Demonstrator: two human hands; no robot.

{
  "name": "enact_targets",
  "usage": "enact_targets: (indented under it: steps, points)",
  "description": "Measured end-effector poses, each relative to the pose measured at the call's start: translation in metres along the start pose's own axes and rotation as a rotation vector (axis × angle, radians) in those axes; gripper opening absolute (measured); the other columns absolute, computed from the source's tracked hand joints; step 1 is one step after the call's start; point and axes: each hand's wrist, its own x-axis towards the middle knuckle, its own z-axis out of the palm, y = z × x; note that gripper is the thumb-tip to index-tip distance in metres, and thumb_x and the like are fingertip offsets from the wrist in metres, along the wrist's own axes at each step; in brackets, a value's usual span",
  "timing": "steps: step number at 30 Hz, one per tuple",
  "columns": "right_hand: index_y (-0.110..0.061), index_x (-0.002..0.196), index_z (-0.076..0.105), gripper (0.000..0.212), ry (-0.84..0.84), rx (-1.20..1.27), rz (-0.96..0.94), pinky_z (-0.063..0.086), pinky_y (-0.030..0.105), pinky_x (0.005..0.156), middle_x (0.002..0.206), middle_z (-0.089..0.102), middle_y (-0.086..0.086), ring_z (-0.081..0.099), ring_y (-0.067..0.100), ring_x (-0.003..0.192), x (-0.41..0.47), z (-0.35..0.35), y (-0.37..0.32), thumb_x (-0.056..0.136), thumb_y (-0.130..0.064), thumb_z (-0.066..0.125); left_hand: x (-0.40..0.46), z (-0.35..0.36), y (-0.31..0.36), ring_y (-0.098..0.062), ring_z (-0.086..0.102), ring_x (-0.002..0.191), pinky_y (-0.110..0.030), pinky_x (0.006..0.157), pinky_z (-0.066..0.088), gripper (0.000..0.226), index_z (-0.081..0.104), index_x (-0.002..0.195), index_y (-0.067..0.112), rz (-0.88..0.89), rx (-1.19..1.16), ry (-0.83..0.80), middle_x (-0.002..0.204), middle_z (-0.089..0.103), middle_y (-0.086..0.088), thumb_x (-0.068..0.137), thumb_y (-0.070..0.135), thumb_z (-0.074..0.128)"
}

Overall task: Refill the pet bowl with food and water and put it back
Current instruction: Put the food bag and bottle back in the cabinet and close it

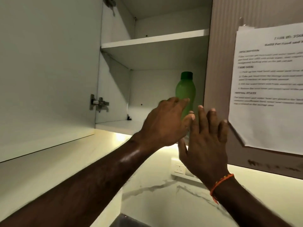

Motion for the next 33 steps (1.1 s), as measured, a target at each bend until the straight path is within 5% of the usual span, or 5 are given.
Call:
enact_targets:
  steps: [9,14,19,26,33]
  points:
    - [-0.012,0.156,0.033,0.087,0.008,0.454,-0.203,0.022,0.063,0.12,0.164,0.028,0.014,0.024,0.037,0.152,0.019,-0.024,-0.155,0.087,-0.058,0.057,-0.067,-0.123,-0.07,-0.025,0.021,0.149,-0.045,0.117,0.023,0.075,0.037,0.15,0.027,-0.157,0.463,0.202,0.161,0.028,-0.002,0.087,0.068,0.042]
    - [-0.015,0.161,0.016,0.097,-0.019,0.721,-0.315,0.017,0.062,0.121,0.169,0.015,0.012,0.015,0.036,0.155,0.033,-0.043,-0.233,0.088,-0.07,0.048,-0.095,-0.205,-0.101,-0.034,0.009,0.152,-0.05,0.12,0.011,0.077,0.04,0.146,0.019,-0.234,0.796,0.402,0.164,0.018,-0.012,0.086,0.065,0.051]
    - [-0.02,0.162,-0.004,0.11,-0.105,0.935,-0.44,0.008,0.064,0.122,0.17,-0.013,0.008,-0.012,0.034,0.156,0.035,-0.061,-0.302,0.084,-0.086,0.038,-0.116,-0.265,-0.114,-0.05,-0.001,0.148,-0.064,0.117,0.006,0.101,0.015,0.157,0.011,-0.47,1.118,0.546,0.162,0.001,-0.03,0.084,0.076,0.043]
    - [-0.017,0.161,-0.013,0.135,-0.141,1.067,-0.505,0.008,0.074,0.116,0.167,-0.024,0.011,-0.024,0.039,0.152,0.025,-0.079,-0.369,0.068,-0.098,0.042,-0.134,-0.288,-0.128,-0.05,0.033,0.139,-0.057,0.105,0.037,0.115,-0.005,0.158,0.014,-0.642,0.9,0.524,0.163,0.009,-0.019,0.082,0.058,0.069]
    - [-0.011,0.158,-0.021,0.142,-0.23,1.165,-0.501,0.012,0.078,0.113,0.164,-0.033,0.012,-0.031,0.04,0.149,0.014,-0.096,-0.39,0.067,-0.095,0.048,-0.156,-0.285,-0.137,-0.048,0.056,0.107,-0.049,0.079,0.05,0.097,-0.005,0.158,0.023,-0.615,0.93,0.461,0.144,0.031,-0.023,0.092,0.055,0.058]
